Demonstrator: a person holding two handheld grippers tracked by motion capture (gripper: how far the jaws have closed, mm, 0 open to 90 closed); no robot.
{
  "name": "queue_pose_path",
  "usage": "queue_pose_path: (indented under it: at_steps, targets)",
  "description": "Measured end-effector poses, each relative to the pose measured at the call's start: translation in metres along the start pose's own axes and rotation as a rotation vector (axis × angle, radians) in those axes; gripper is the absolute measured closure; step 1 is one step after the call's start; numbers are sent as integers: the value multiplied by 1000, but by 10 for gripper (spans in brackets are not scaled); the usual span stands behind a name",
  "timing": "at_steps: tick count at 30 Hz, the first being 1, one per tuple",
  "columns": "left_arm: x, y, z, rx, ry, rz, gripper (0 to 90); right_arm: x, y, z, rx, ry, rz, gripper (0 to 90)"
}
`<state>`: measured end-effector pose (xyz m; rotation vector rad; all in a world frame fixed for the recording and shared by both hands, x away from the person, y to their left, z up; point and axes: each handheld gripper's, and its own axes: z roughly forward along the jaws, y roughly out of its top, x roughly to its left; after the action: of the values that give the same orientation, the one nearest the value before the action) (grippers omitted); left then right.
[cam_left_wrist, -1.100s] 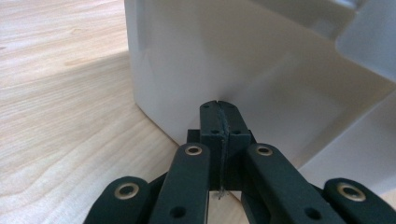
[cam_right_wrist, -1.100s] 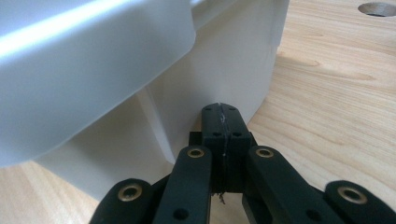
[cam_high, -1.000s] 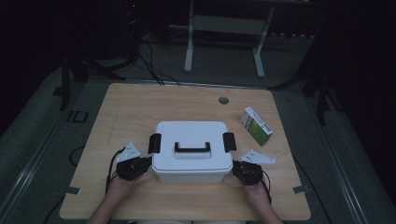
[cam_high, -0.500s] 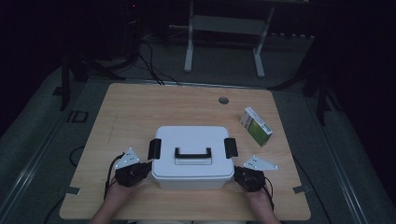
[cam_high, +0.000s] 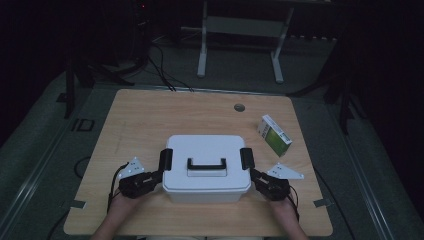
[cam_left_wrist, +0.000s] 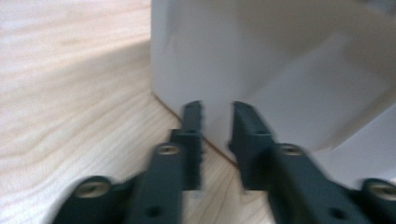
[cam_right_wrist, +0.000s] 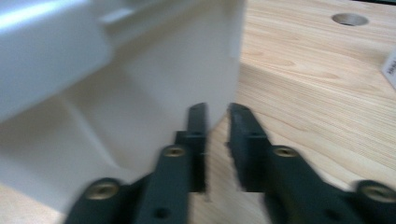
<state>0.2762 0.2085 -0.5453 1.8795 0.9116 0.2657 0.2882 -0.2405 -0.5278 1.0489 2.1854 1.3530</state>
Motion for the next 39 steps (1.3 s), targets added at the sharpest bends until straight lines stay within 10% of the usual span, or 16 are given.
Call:
queue_pose_path:
  at_steps: [7, 10, 23, 39]
  targets:
    - [11, -6, -1, 49, 14, -12, 463, -20, -9, 3, 6, -15, 25, 208]
    - [16, -7, -2, 67, 3, -26, 398, -22, -9, 3, 9, -2, 14, 136]
    - [31, -13, -12, 160, -18, -51, 153, -35, -14, -7, -17, 10, -3, 134]
    - [37, -9, -30, 272, -41, -8, 146, -45, -25, -27, -30, 30, 23, 134]
